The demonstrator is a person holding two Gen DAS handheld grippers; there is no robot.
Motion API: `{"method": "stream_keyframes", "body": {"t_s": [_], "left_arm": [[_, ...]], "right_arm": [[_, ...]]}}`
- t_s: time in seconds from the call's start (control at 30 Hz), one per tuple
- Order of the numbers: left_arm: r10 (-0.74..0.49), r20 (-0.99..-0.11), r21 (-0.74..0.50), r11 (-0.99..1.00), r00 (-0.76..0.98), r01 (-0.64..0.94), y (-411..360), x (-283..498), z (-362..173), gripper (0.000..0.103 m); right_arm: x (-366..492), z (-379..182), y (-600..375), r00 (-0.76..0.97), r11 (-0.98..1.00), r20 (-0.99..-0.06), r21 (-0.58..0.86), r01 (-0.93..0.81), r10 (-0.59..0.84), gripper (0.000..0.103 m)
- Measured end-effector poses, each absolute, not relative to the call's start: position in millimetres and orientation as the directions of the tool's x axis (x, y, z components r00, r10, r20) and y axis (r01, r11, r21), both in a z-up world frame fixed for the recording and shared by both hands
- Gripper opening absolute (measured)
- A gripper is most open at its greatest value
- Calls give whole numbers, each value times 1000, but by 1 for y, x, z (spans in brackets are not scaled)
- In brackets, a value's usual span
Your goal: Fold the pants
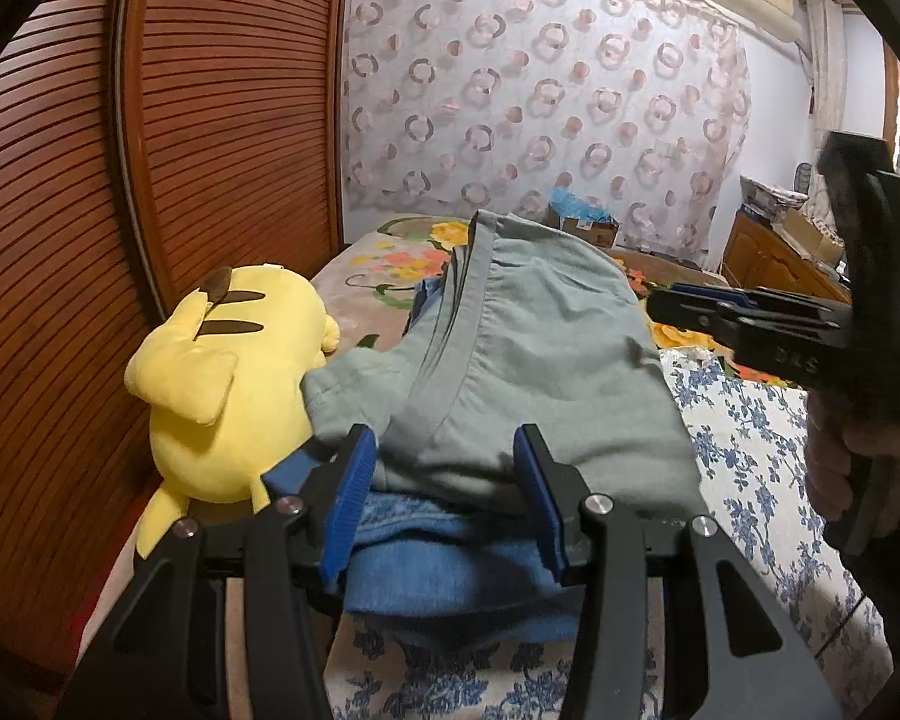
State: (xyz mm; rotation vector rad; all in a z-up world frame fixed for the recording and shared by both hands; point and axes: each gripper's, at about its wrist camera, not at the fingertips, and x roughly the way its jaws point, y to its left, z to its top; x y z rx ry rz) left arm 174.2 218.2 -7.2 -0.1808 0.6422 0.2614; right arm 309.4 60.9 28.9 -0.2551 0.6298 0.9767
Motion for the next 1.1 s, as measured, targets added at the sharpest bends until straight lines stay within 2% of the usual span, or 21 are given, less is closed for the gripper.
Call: {"method": "stream_keyframes", "body": {"t_s": [0.5, 0.7, 0.77, 1.1], "left_arm": [[197, -597, -66, 954, 778, -292, 197, 136, 7, 49], [198, -592, -52, 958, 781, -282, 186, 125, 11, 51], [195, -590, -51, 960, 783, -277, 183, 123, 12, 51], [176, -578, -44, 968, 797, -246, 164, 107, 18, 52]], "right_arm": [[257, 37, 26, 453, 593, -591, 54, -804, 668, 47], [244, 40, 15, 465, 606, -583, 61, -793, 667, 62], [240, 41, 11, 465, 610, -577, 74, -789, 672, 73], [216, 49, -13, 503, 639, -561, 62, -767, 658, 82]]}}
